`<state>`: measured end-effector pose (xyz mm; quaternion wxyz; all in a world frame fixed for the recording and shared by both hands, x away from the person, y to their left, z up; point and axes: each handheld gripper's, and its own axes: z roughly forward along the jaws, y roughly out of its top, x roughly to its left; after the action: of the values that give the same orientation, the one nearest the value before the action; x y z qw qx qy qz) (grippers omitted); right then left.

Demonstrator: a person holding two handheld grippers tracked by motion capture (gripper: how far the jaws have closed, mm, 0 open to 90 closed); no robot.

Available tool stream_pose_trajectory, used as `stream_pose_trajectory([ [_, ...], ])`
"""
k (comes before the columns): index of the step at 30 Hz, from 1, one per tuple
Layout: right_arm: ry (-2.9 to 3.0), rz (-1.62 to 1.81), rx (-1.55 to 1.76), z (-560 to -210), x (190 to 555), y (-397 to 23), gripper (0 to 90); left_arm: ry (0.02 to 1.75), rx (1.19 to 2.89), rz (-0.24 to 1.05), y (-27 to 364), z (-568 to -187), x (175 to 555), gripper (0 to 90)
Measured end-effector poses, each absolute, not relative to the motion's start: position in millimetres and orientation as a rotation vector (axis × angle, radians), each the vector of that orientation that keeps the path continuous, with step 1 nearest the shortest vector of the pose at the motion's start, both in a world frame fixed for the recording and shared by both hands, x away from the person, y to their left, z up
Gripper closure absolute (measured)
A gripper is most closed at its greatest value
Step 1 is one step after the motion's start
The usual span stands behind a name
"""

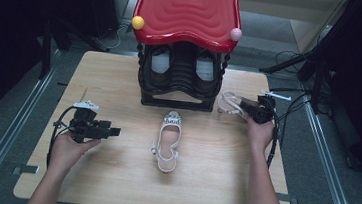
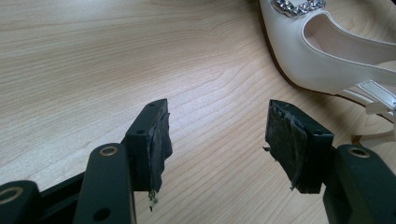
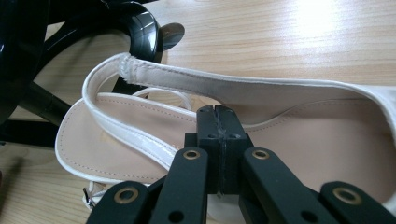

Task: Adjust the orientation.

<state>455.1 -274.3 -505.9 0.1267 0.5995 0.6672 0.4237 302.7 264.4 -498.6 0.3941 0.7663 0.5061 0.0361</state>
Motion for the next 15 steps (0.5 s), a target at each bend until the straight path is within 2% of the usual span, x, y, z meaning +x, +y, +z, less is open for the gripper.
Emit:
stream_pose_trajectory([
  [15,1.947,1.212,1.753,-501,444,-285,90.0,1.261,1.939,0.076,260,-498,313,40.1],
])
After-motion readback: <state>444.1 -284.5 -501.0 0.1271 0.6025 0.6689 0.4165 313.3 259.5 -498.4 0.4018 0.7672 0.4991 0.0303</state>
